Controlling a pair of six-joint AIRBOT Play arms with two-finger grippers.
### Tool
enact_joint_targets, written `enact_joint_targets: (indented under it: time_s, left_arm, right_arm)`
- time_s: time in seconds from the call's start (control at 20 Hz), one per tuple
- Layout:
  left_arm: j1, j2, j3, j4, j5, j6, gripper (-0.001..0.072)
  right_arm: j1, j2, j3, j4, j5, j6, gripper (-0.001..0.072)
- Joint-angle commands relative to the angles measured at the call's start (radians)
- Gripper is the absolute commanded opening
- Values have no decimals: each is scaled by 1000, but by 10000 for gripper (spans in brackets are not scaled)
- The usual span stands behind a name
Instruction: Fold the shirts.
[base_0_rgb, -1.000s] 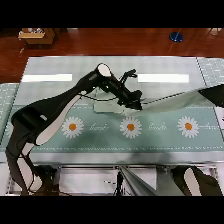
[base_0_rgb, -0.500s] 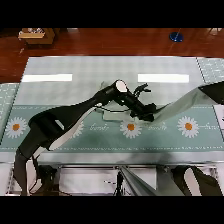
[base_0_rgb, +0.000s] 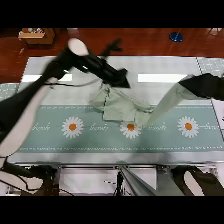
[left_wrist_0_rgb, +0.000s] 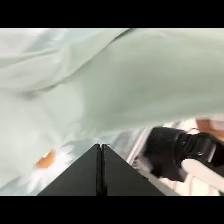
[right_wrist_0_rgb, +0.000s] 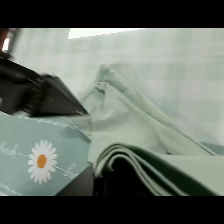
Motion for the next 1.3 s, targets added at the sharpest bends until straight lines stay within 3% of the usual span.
enact_joint_targets:
  time_s: [0.0, 0.2, 0.4, 0.45, 0.5, 0.55, 0.75, 0.9, 1.0, 1.05, 1.15, 1.25]
  left_arm:
    - [201, 222, 0, 184, -122, 18, 19]
    - [391, 425, 0, 196, -134, 13, 19]
    - [436, 533, 0, 195, -167, 10, 19]
    - [436, 543, 0, 195, -190, 10, 19]
    - [436, 548, 0, 196, -213, 10, 20]
    - [436, 548, 0, 196, -228, 10, 19]
    - [436, 547, -40, 225, -230, 18, 20]
    - [437, 543, -115, 315, -222, 18, 21]
    - [438, 543, -174, 391, -217, 18, 25]
    - [438, 543, -199, 421, -216, 19, 66]
    - [438, 543, -246, 466, -212, 19, 226]
    - [438, 543, -282, 484, -196, 19, 264]
  right_arm:
    - [233, -124, 0, 2, -224, 26, 18]
    - [534, -368, 0, 19, -563, 26, 18]
    - [729, -604, 1, 237, -932, 25, 31]
    - [761, -649, 1, 291, -985, 24, 217]
    - [785, -683, 1, 330, -1003, 24, 478]
    - [797, -698, 1, 350, -993, 24, 541]
    - [727, -621, 1, 314, -860, -37, 540]
    - [544, -477, 1, 167, -648, -33, 534]
    - [375, -362, 1, -34, -459, 27, 527]
    - [287, -307, 1, -159, -355, 73, 526]
    - [109, -216, 0, -439, -110, 109, 519]
    - [-35, -190, -8, -677, 120, 97, 519]
